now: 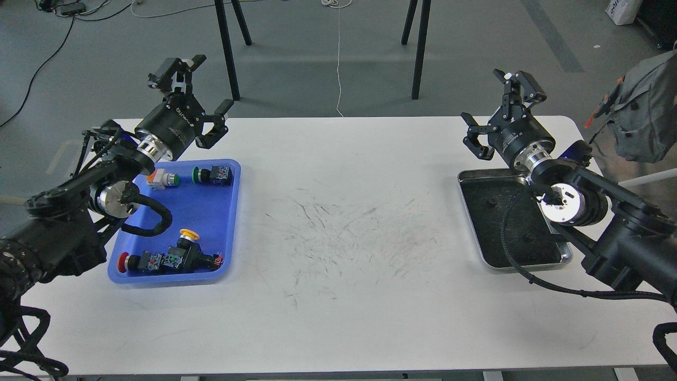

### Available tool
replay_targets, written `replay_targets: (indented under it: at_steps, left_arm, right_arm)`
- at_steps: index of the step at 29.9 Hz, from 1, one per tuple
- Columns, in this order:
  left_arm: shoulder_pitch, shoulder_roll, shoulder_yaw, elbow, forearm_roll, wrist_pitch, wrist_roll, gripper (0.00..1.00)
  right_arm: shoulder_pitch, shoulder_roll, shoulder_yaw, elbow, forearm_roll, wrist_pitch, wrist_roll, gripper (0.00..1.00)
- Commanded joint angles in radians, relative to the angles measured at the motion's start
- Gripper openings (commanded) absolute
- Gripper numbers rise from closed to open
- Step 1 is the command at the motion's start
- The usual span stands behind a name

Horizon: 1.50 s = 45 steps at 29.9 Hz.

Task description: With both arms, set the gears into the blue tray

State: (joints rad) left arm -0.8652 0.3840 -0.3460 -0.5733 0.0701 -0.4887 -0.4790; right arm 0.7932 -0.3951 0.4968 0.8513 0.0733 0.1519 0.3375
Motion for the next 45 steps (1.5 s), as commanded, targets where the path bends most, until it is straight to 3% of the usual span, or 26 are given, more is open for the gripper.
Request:
replay_targets:
  at_steps: [1, 45]
  left_arm:
    - [0.006, 0.001, -0.001, 0.000, -0.001, 0.000, -0.006, 1.00]
    - [-0.005, -0.007, 0.002, 0.010, 0.008, 0.000, -0.010, 1.00]
  right_arm:
    - [-0.002, -0.002, -0.003, 0.003, 0.000, 0.000, 0.000, 0.99]
    - [-0.020, -0.033, 0.012, 0.025, 0.002, -0.005, -0.003, 0.99]
